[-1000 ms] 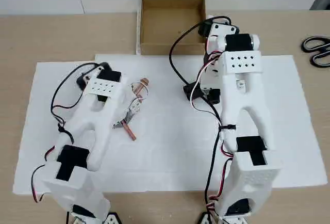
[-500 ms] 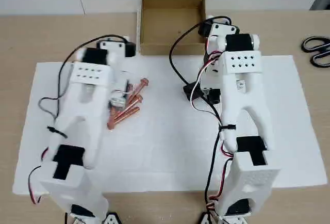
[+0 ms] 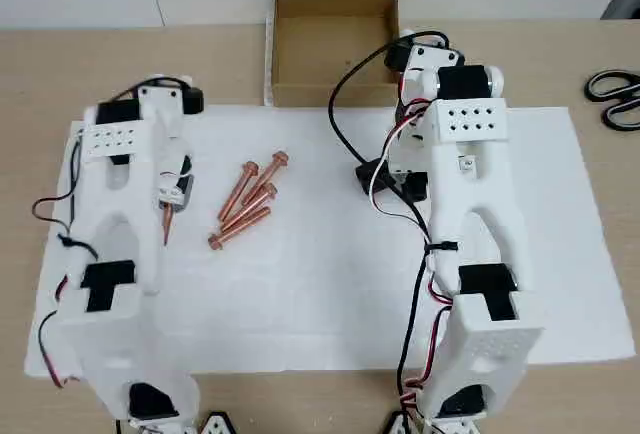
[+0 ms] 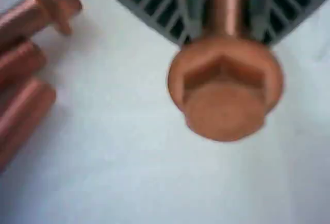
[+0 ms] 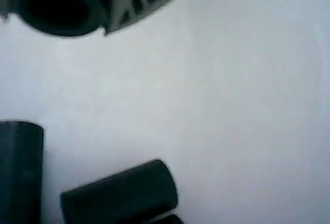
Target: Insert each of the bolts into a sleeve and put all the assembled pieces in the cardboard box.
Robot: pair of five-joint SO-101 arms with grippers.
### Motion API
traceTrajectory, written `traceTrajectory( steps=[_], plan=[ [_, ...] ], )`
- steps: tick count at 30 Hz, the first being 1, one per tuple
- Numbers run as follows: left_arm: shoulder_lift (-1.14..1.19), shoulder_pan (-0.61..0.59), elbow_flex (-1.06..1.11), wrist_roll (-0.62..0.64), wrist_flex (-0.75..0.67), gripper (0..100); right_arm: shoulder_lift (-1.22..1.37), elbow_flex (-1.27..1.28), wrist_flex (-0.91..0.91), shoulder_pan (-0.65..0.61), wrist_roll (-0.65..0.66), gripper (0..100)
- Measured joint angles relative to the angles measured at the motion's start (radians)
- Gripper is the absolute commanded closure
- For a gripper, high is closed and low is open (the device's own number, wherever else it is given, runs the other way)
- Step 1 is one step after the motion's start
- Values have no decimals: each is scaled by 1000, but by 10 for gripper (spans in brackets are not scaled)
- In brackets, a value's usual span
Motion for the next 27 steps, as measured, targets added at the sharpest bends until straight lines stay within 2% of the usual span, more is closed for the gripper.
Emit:
traceTrajectory(
  steps=[5, 9, 21, 27],
  plan=[
    [14, 43, 0, 3, -35, 987, 0, 0, 0, -2, 0, 978],
    [25, 75, 6, 14, -57, 941, 0, 0, 0, 0, 0, 978],
    [28, 80, 6, 18, -137, 930, 0, 0, 0, -2, 0, 978],
    [112, 83, 3, 18, -175, 930, 0, 0, 0, -2, 0, 978]
  ],
)
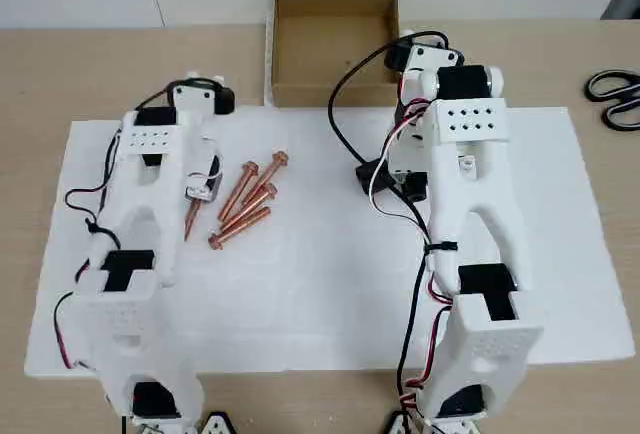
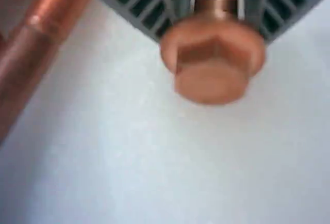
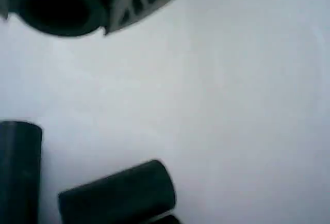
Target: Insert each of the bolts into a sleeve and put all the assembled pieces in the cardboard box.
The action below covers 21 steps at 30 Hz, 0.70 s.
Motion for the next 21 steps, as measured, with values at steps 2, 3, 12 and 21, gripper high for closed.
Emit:
traceTrajectory(
  steps=[2, 3, 12, 21],
  plan=[
    [11, 2, 0, 0, -11, 931, 0, 0, 0, 0, 0, 978],
    [18, 3, -2, 0, -12, 934, 0, 0, 0, 0, 0, 978],
    [-5, 8, 0, 18, -12, 995, 0, 0, 0, 0, 0, 978],
    [-281, 5, 3, 35, 97, 995, -86, 0, 0, 0, 0, 995]
  ],
)
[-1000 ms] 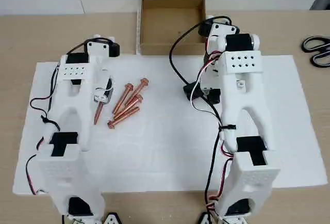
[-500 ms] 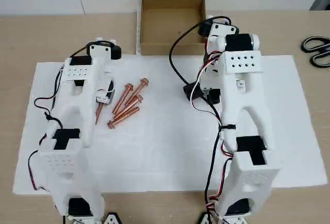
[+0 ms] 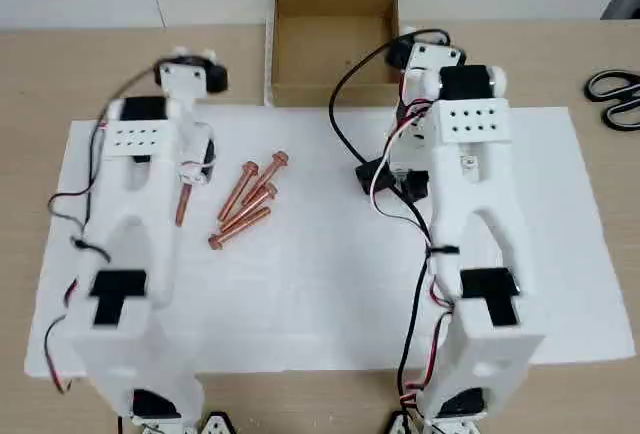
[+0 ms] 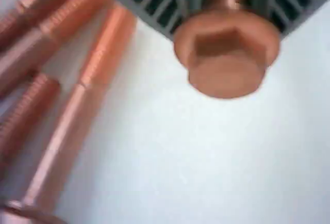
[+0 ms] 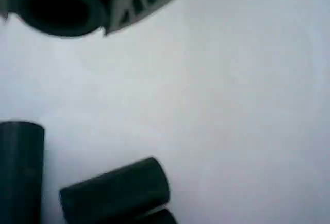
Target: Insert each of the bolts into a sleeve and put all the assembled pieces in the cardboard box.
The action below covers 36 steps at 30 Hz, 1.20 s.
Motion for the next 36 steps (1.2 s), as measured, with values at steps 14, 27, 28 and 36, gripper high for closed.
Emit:
traceTrajectory(
  steps=[14, 27, 28, 36],
  plan=[
    [-313, 0, 0, 55, 198, 995, -614, 330, -17, -103, 0, 995],
    [-603, 0, 41, 218, 124, 995, -922, 1114, -842, -210, 2, 995],
    [-605, 0, 54, 229, 124, 995, -945, 1174, -910, -215, 8, 995],
    [-605, 95, 100, 354, 121, 995, -1117, 1530, -1313, -281, 21, 992]
  ],
)
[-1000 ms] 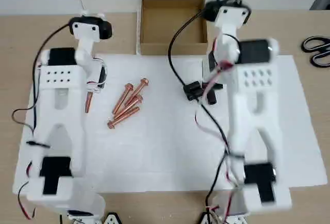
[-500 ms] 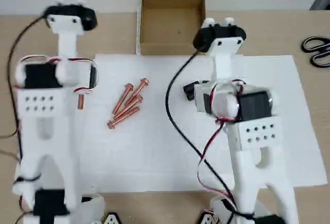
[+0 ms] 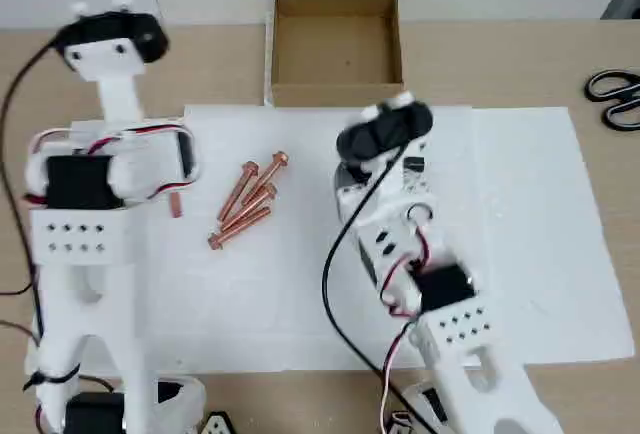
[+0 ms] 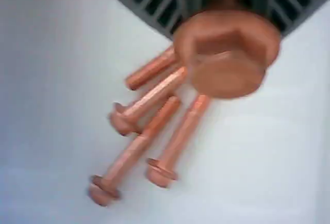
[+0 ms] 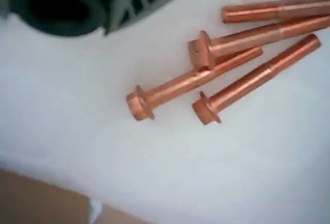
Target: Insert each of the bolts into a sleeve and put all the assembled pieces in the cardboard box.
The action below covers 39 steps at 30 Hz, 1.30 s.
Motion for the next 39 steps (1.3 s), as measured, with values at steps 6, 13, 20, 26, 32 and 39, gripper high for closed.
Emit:
traceTrajectory(
  steps=[6, 13, 20, 26, 32, 39],
  plan=[
    [0, 126, 0, 55, -71, 995, -137, 226, -218, -49, 0, 994],
    [-49, 233, 0, 152, -222, 995, -241, 359, -287, -57, 6, 995],
    [-120, 350, 152, 133, -411, 995, -259, 373, -287, -117, 6, 995],
    [-176, 393, 428, 112, -700, 995, -262, 390, -287, -190, 6, 995],
    [-308, 394, 666, 133, -875, 995, -264, 388, -287, -196, 6, 995],
    [-388, 394, 827, 133, -980, 995, -264, 390, -287, -196, 6, 995]
  ],
)
